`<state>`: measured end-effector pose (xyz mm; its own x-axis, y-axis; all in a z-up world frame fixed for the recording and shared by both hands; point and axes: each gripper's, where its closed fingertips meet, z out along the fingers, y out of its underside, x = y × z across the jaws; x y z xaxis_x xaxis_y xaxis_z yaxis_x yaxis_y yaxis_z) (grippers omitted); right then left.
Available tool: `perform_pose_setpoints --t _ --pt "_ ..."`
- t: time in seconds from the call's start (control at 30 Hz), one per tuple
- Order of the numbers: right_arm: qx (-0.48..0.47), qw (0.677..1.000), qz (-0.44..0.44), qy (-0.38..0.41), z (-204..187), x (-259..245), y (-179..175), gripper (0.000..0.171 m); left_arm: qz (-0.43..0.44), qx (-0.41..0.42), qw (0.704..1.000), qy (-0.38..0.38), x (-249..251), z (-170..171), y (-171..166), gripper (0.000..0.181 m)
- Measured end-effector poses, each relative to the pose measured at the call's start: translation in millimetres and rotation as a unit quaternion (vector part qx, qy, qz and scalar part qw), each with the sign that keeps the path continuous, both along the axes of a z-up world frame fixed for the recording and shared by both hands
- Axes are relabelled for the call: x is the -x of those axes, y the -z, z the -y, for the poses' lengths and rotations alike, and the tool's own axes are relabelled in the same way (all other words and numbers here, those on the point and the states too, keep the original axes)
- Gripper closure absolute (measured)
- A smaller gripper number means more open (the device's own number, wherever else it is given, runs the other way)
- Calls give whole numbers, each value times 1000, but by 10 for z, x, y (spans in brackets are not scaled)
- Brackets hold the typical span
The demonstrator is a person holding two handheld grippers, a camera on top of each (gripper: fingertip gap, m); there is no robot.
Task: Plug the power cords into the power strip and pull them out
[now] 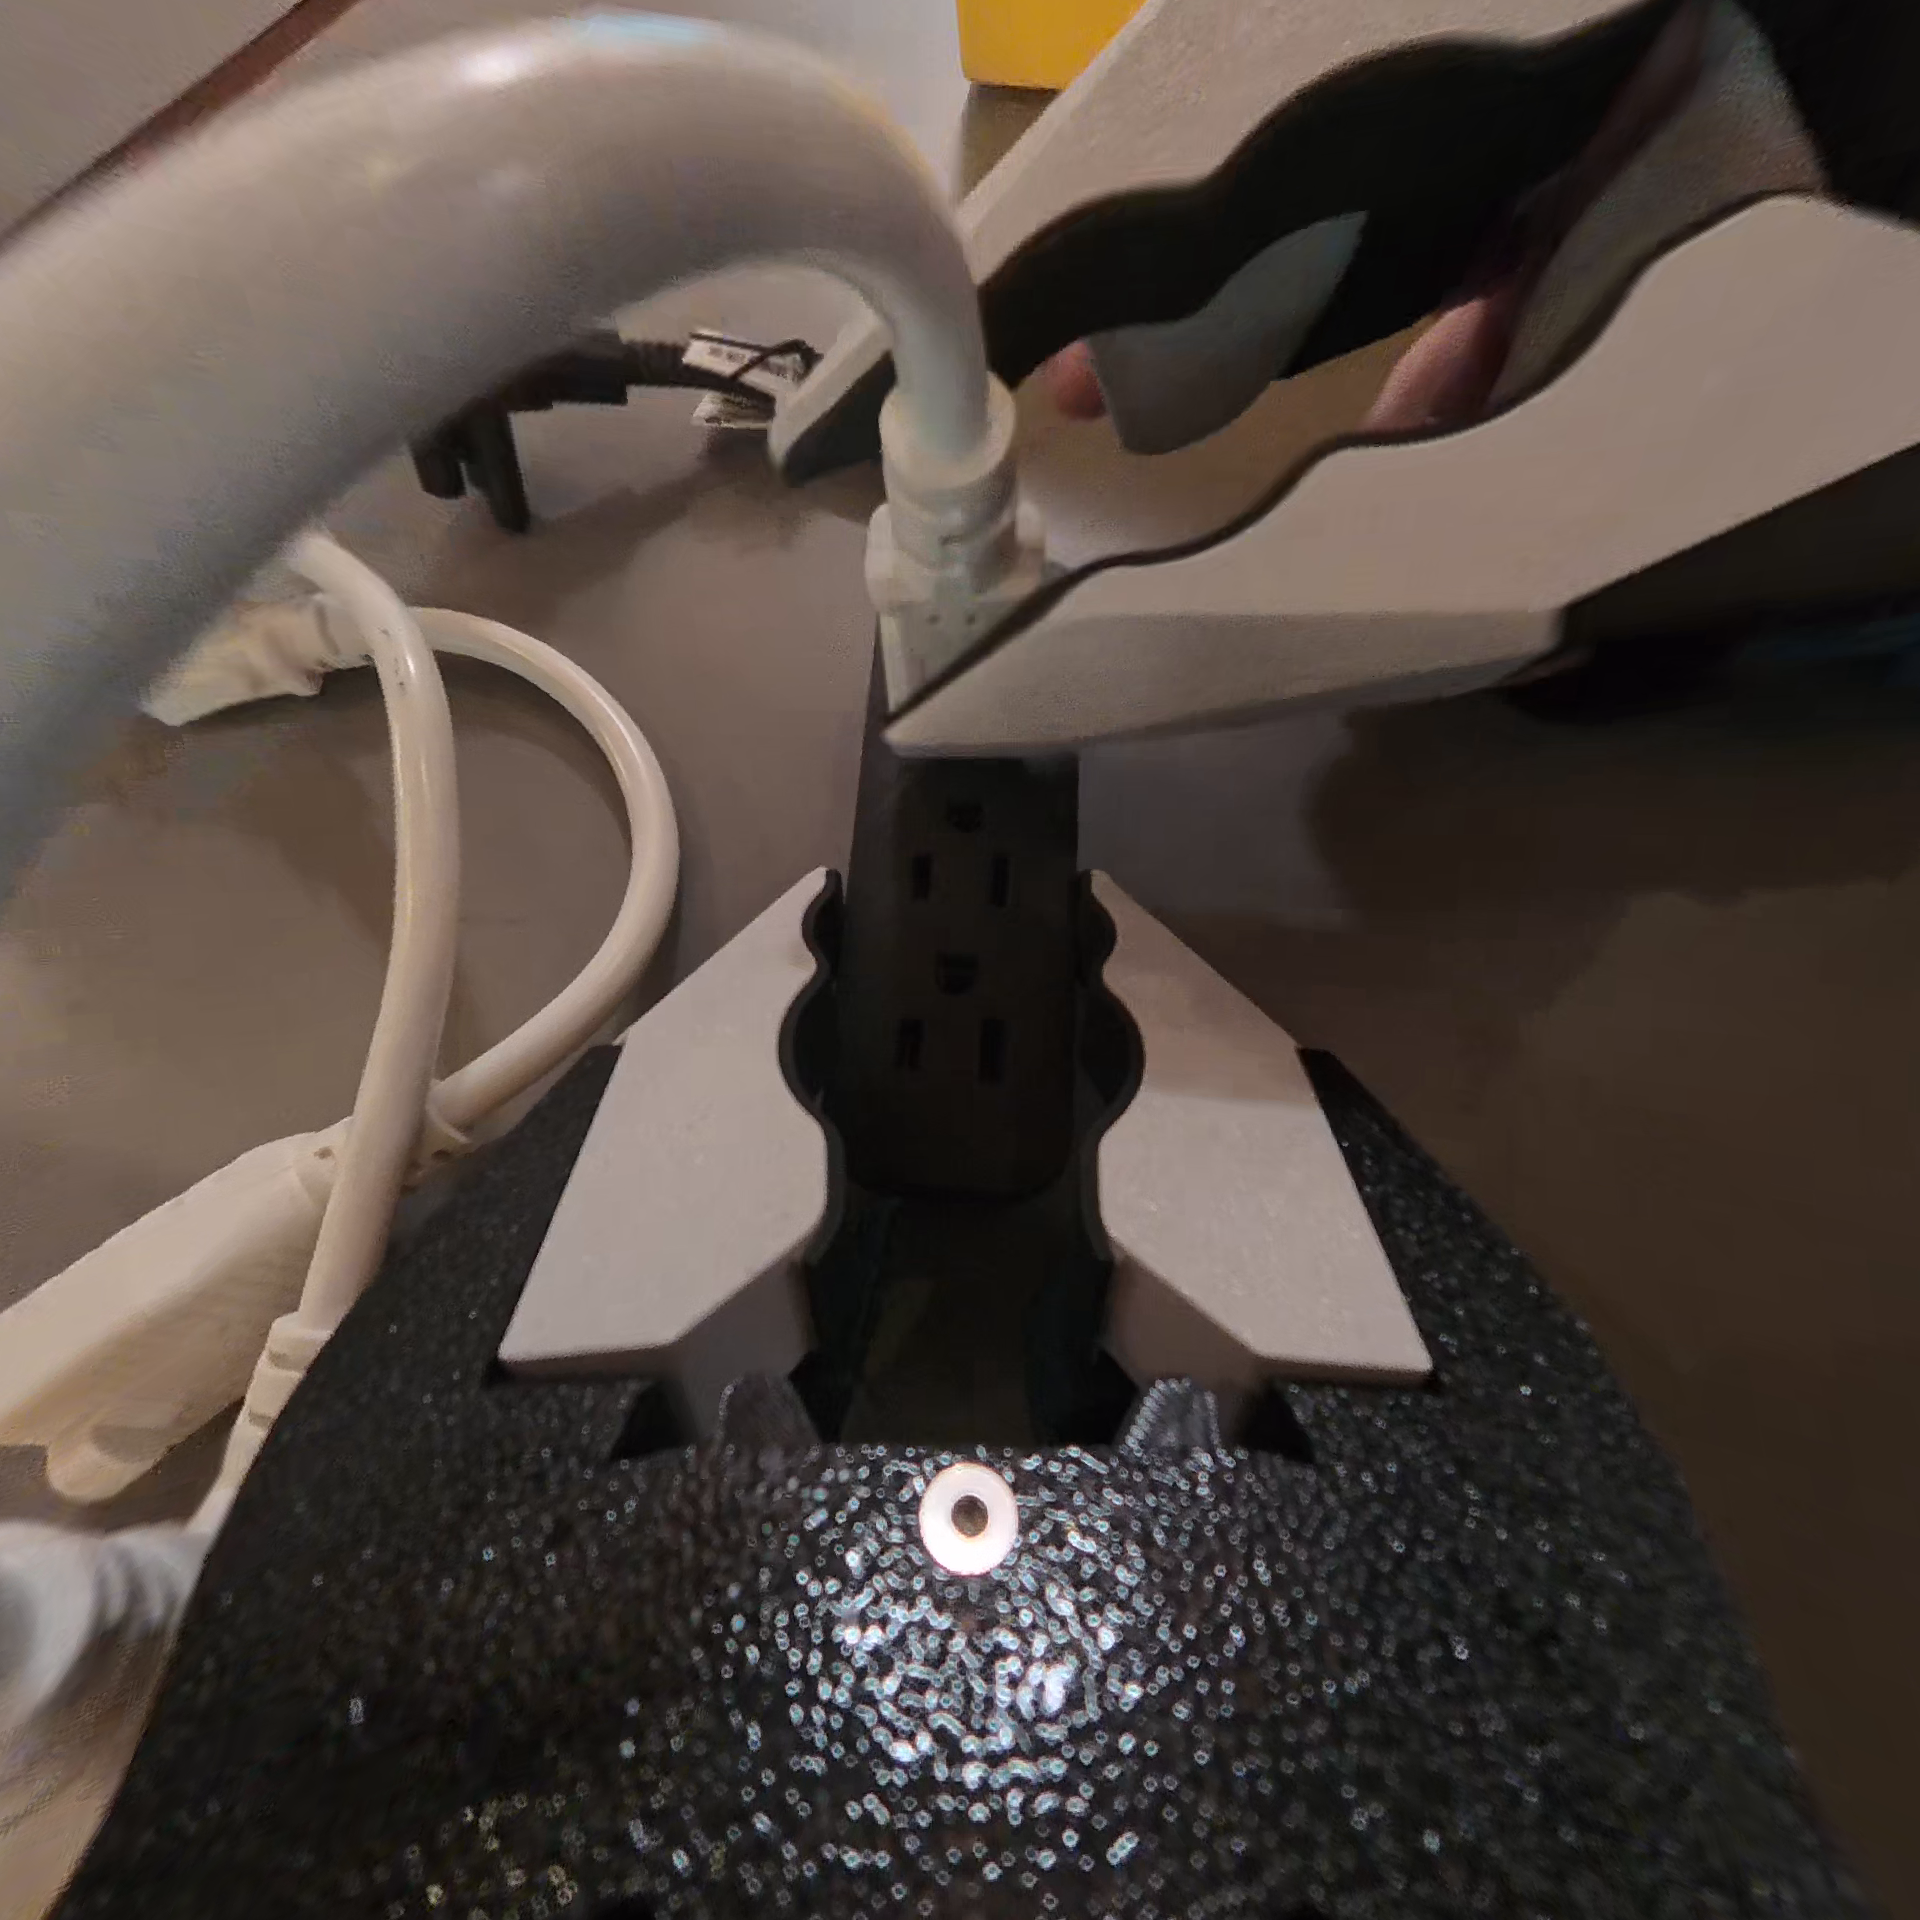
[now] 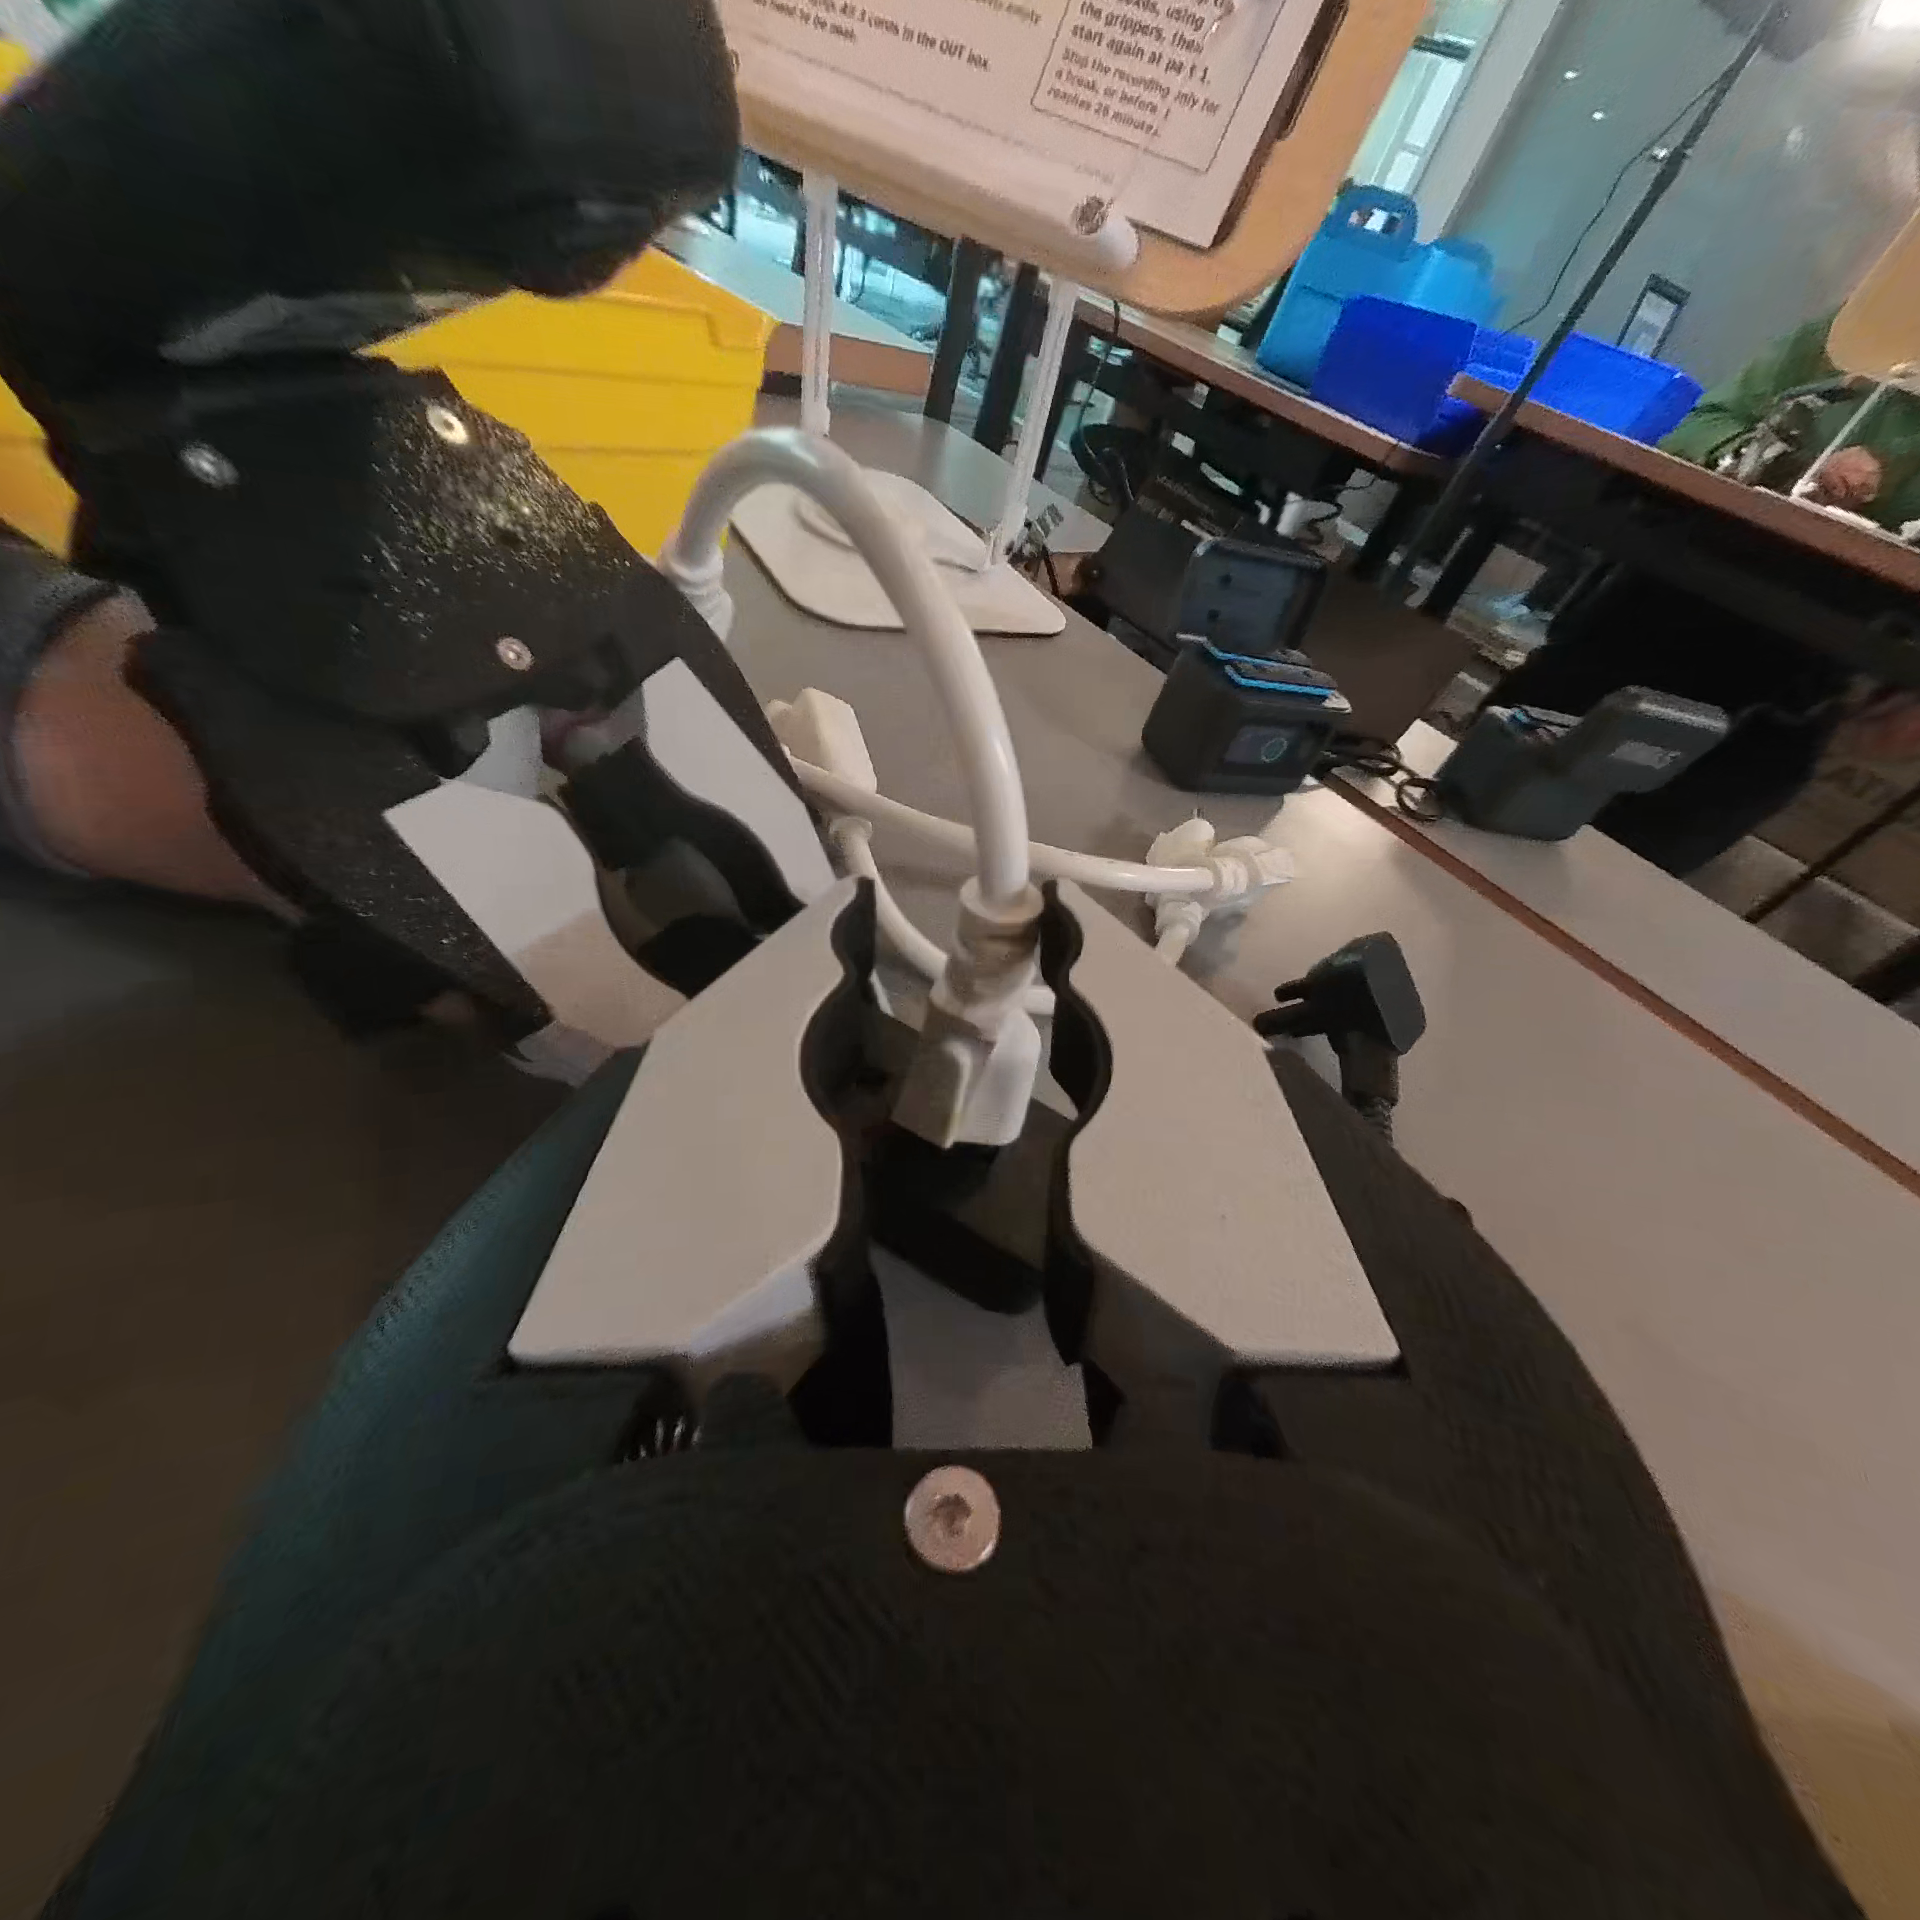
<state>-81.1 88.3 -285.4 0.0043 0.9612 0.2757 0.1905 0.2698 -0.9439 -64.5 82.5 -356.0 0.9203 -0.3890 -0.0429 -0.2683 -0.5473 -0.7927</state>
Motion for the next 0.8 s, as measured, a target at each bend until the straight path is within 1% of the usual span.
perform_pose_setpoints --t 0.13,0.23,0.3,0.4,0.47,0.63,0.73,0.8 --pt "98 995 -9 -7 -84 -116 -34 139 1 1 1000 3 -4 4 1 138" --pt "144 990 -2 -15 -98 -102 -10 142 1 0 1000 5 -7 6 1 138" --pt "139 990 16 -12 -61 -83 39 143 1 1 1000 5 -8 6 1 138" --pt "118 991 57 9 -24 -90 159 138 1 1 1000 6 -9 6 1 138" --pt "99 993 50 41 -83 -113 143 151 1 1 1000 8 -16 11 1 138" --pt "63 994 52 72 -108 -119 155 154 1 0 1000 8 -16 10 2 138" --pt "81 992 53 78 -142 -139 166 154 1 0 1000 9 -16 12 2 138" --pt "130 988 51 69 -142 -149 167 153 0 -1 1000 10 -21 14 0 138"
